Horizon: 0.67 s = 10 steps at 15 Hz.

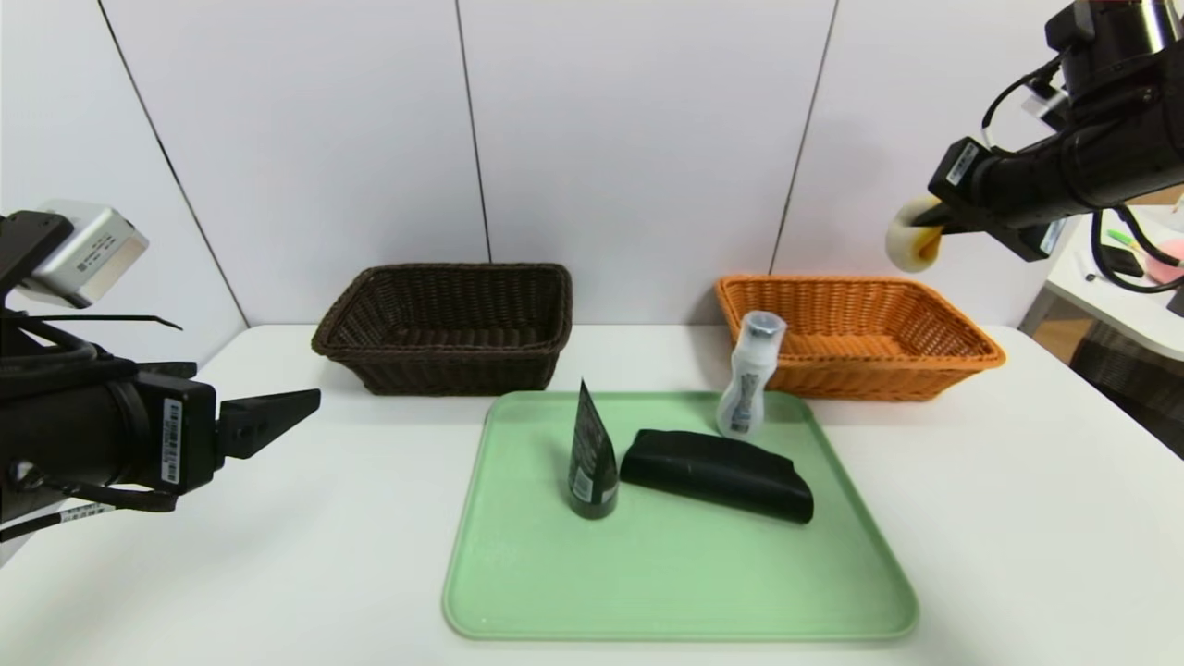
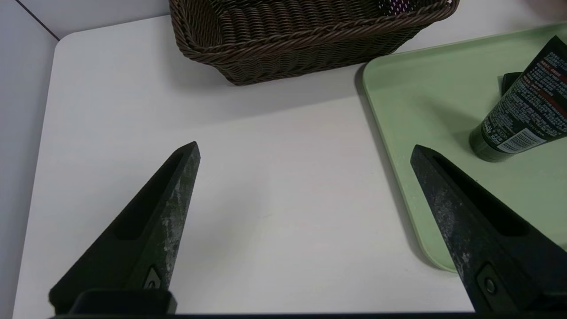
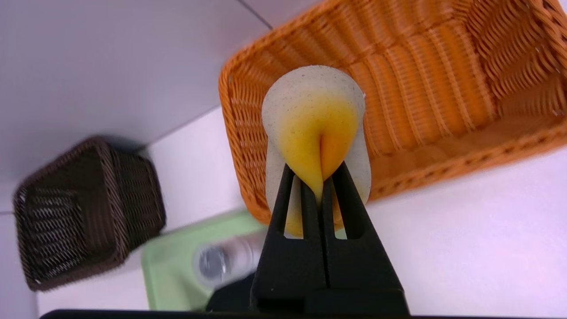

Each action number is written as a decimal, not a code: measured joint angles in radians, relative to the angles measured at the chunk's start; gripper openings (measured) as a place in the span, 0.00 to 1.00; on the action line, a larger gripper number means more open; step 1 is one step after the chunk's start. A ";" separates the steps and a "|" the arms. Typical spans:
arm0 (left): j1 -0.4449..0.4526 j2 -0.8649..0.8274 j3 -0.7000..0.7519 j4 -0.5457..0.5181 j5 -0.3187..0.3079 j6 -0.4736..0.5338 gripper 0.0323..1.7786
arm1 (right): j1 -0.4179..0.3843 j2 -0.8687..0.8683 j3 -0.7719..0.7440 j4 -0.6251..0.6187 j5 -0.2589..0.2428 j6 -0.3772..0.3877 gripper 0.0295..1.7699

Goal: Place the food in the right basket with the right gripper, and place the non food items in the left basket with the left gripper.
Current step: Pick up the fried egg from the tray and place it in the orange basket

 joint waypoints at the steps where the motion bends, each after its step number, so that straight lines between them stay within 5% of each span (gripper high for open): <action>1: 0.000 -0.001 0.002 0.000 0.001 0.000 0.95 | -0.013 0.028 0.000 -0.037 0.008 0.019 0.02; 10: 0.002 -0.009 0.027 -0.002 0.005 -0.002 0.95 | -0.058 0.201 0.000 -0.151 0.021 0.133 0.02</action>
